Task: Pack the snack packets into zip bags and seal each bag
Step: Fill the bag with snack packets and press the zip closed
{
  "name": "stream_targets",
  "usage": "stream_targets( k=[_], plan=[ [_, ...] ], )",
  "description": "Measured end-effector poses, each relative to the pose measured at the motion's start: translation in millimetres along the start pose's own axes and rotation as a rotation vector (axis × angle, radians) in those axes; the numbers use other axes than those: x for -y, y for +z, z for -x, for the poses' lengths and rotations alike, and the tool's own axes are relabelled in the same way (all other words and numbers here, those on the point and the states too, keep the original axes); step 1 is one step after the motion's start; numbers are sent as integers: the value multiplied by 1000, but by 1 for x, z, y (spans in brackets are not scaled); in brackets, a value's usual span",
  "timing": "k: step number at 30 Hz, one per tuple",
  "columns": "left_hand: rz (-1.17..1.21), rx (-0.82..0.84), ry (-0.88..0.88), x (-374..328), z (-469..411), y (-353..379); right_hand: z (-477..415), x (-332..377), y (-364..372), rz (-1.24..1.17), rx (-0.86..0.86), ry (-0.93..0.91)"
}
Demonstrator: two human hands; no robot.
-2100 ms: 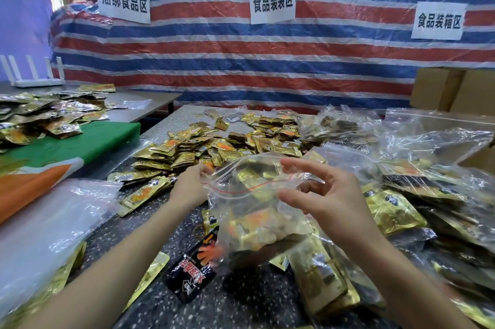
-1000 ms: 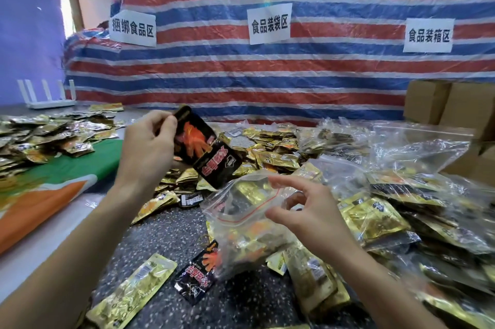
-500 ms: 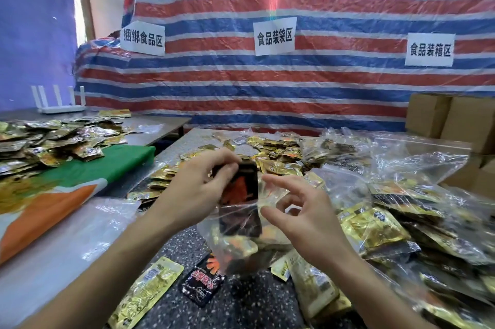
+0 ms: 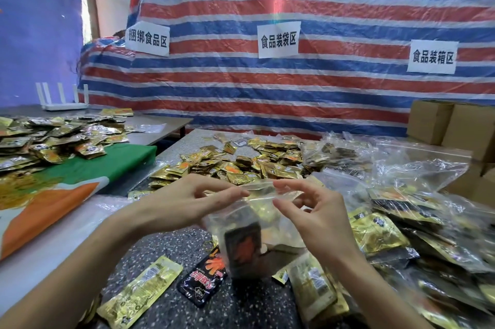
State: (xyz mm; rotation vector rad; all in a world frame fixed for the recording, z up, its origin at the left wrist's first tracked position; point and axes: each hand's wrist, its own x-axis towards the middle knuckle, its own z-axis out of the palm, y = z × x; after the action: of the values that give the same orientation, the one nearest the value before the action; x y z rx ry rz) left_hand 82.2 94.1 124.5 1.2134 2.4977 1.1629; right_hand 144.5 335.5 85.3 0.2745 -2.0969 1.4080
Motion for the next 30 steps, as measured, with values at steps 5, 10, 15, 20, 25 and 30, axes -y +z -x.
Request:
stream_targets(
  k=[5, 10, 15, 20, 25, 30],
  plan=[
    [-1, -27, 42, 11, 11, -4, -5, 1, -16, 274, 19, -78],
    [-149, -225, 43, 10, 11, -4, -13, 11, -40, 697, 347, -262],
    [-181, -321, 107, 2, 9, -8, -19, 24, -52, 773, 395, -338],
    [-177, -364, 177, -5, 6, -5, -22, 30, -58, 724, 555, -269],
    [-226, -307, 157, -9, 3, -2, -20, 26, -53, 966, 633, -238],
    [-197, -349, 137, -7, 4, -6, -21, 29, -60, 906, 441, -379]
  ],
)
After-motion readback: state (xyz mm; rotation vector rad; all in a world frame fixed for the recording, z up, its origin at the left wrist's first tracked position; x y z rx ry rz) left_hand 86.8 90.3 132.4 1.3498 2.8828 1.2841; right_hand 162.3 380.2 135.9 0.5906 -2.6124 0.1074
